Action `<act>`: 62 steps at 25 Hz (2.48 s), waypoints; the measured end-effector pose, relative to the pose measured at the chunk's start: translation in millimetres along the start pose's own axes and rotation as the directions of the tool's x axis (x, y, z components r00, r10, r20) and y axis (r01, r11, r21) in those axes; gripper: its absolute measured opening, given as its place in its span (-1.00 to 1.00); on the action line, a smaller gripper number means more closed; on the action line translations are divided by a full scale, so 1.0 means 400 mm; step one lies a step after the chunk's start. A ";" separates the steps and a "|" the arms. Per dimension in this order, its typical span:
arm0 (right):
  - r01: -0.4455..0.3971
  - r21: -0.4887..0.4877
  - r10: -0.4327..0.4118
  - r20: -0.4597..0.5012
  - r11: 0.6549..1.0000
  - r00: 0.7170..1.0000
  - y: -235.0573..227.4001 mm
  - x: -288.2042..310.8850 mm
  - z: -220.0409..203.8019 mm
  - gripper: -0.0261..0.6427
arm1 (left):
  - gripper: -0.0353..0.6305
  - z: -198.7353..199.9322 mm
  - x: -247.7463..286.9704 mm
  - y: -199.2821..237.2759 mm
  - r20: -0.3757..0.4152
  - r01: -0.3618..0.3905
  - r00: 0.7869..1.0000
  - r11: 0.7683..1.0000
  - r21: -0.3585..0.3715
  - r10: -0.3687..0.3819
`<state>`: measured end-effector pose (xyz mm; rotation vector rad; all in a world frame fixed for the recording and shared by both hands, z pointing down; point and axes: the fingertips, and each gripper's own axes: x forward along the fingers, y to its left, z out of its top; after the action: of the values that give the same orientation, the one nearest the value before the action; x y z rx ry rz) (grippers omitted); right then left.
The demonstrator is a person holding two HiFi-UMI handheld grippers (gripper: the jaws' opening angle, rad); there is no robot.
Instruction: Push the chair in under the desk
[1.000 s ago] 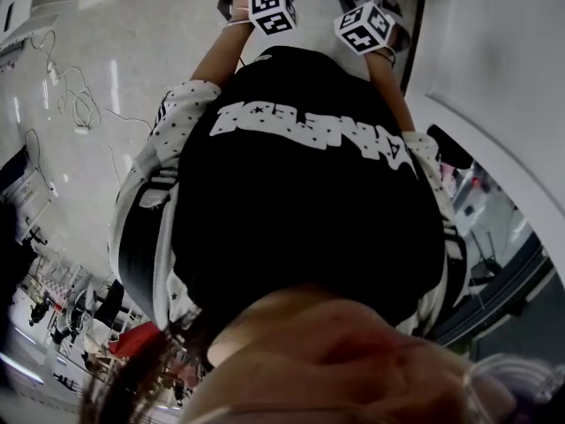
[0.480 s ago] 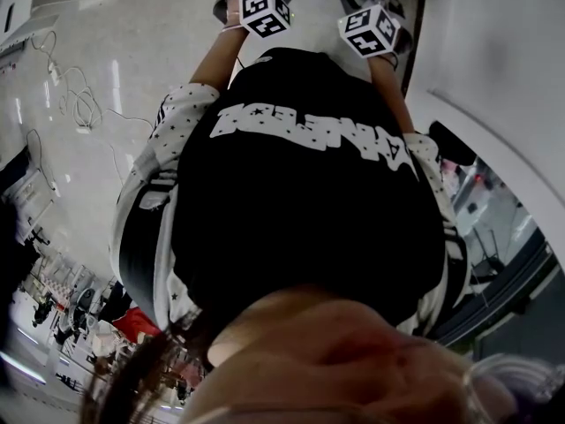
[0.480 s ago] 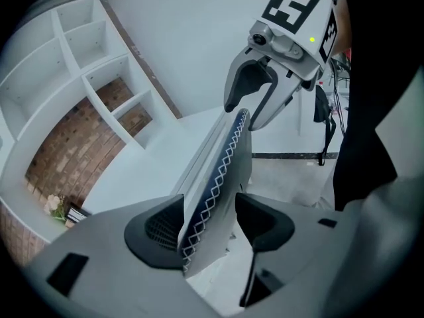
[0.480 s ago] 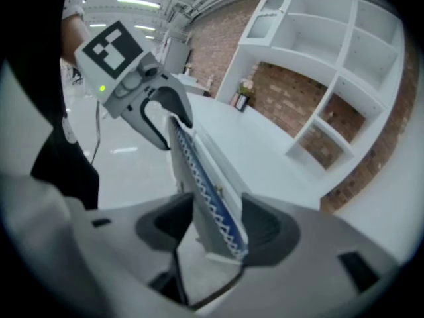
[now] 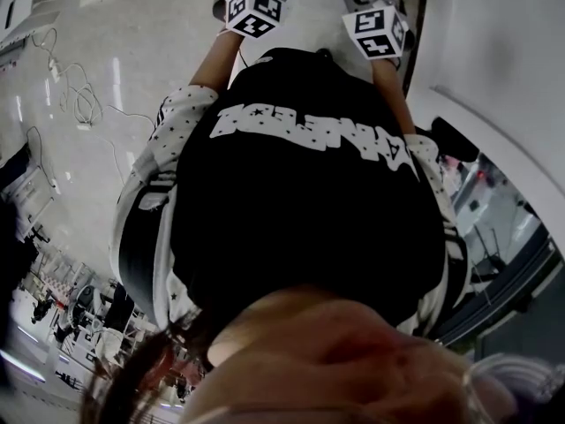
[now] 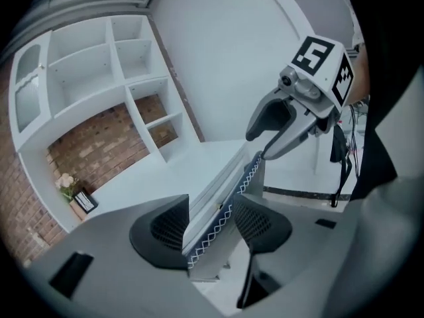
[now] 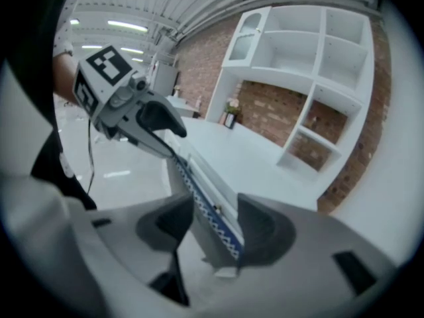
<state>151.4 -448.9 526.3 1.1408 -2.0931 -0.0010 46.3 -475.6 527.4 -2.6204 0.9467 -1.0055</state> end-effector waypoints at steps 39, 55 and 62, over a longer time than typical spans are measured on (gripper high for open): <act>-0.191 0.354 0.052 0.366 0.916 0.929 -0.002 -0.164 0.148 -0.83 | -0.79 0.113 -0.148 -0.013 0.184 0.008 0.982 0.962 -0.273 0.044; -0.174 0.362 0.033 0.365 0.916 0.930 -0.004 -0.175 0.151 -0.83 | -0.79 0.123 -0.157 -0.009 0.198 0.007 0.979 0.962 -0.272 0.049; -0.174 0.361 0.035 0.361 0.916 0.932 -0.002 -0.181 0.147 -0.83 | -0.79 0.122 -0.157 -0.015 0.198 0.010 0.979 0.962 -0.273 0.046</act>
<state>140.4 -416.0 439.8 1.3314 -2.5495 0.2978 45.6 -434.6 458.8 -2.8606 1.1256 -0.6234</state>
